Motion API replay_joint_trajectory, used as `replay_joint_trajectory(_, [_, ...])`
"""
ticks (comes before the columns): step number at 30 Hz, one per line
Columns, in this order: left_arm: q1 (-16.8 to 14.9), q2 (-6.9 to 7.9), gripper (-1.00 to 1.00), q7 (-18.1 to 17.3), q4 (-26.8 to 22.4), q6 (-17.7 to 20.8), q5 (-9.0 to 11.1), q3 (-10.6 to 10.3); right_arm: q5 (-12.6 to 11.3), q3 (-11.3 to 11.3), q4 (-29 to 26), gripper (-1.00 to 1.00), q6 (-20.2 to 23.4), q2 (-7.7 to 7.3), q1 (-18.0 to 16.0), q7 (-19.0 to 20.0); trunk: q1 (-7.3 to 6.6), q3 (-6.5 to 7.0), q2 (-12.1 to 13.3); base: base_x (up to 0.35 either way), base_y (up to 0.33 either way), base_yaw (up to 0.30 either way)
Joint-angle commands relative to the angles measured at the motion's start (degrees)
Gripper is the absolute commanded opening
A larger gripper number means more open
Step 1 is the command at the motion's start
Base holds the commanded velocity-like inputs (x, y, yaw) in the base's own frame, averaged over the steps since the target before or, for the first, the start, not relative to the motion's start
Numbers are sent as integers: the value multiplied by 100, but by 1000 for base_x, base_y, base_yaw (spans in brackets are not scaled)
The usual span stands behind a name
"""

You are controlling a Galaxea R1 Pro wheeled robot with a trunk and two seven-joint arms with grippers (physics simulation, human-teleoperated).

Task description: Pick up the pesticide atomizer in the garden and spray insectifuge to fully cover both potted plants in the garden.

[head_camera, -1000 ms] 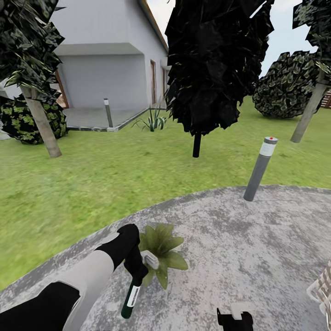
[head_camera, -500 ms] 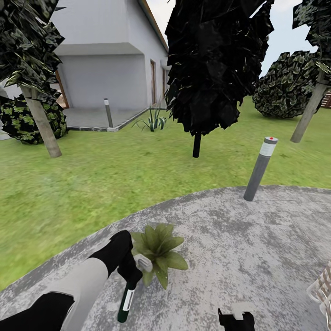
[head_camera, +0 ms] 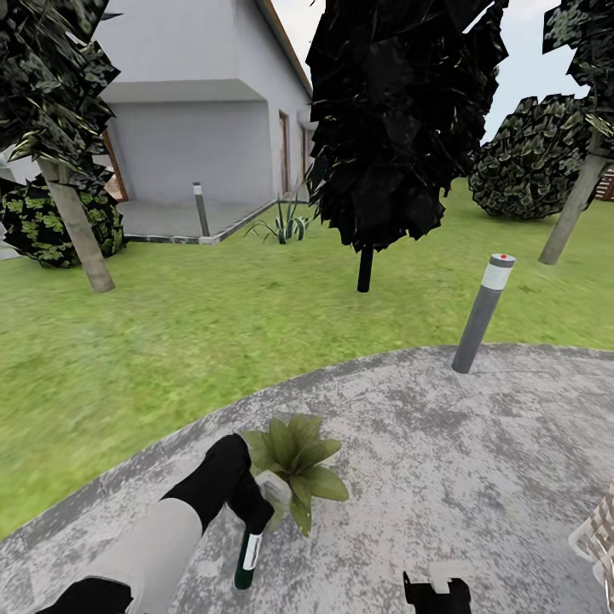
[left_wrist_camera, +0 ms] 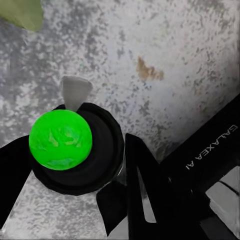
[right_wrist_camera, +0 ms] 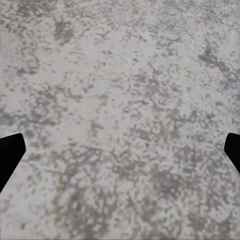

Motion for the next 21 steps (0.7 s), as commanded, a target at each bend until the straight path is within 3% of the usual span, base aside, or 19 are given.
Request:
replay_joint_trajectory(1, [-11, -5, -100, -62, -57, 31, -40, -7, -29, 49, 3, 100, -14, 1, -3, -27, -1, -6, -2, 0, 0, 0])
replay_joint_trajectory(10, [-361, -123, -100, -110, -89, 334, 30, -12, -29, 49, 3, 100, -13, 6, -3, -27, -1, -6, -2, 0, 0, 0])
replay_joint_trajectory(15, [-360, -74, -100, -241, -11, 309, 34, -40, -29, 49, 3, 100, -10, 6, -3, -27, -1, -6, -2, 0, 0, 0])
replay_joint_trajectory(18, [-347, -16, -100, -618, 143, 250, -23, -91, -29, 49, 3, 100, -10, 6, -3, -27, -1, -6, -2, 0, 0, 0])
replay_joint_trajectory(21, [-286, 27, -100, -715, 165, 229, -53, -173, -29, 49, 3, 100, -10, 6, -3, -27, -1, -6, -2, 0, 0, 0])
